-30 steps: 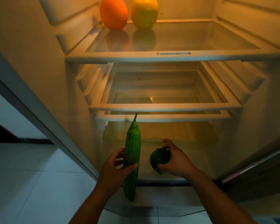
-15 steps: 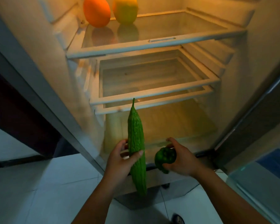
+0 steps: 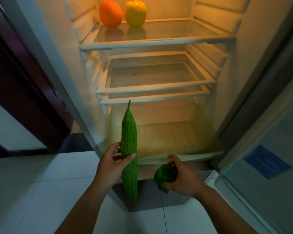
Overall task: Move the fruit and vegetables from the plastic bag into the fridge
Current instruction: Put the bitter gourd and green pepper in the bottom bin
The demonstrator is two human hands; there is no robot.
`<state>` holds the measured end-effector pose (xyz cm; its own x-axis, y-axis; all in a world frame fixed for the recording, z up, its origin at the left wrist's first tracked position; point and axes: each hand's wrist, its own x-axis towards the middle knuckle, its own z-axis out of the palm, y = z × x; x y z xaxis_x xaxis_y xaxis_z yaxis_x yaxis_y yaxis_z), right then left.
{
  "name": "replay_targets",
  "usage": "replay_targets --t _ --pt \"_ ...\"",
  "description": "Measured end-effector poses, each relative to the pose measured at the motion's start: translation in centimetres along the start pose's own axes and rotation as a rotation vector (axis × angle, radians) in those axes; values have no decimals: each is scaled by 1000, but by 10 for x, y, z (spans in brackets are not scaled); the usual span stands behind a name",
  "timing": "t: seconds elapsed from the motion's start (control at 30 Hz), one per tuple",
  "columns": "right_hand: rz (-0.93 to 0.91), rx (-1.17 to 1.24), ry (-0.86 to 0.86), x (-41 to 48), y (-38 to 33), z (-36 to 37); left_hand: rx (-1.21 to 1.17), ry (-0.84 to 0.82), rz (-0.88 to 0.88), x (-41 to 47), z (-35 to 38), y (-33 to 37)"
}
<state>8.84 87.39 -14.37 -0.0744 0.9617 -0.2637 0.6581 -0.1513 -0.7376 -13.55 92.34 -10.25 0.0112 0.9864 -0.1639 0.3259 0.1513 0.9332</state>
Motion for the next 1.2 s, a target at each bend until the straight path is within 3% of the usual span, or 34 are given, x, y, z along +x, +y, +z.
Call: replay_targets --t 0.3,0.7,0.9,1.2 --pt "-102 111 16 -14 9 -7 96 22 39 -15 2 15" --pt "-224 208 281 -1 -24 -80 317 -54 235 29 2 80" --pt "-132 233 460 10 -26 -110 393 -246 364 71 25 103" --pt "18 253 542 21 -10 -107 497 -465 439 118 45 126"
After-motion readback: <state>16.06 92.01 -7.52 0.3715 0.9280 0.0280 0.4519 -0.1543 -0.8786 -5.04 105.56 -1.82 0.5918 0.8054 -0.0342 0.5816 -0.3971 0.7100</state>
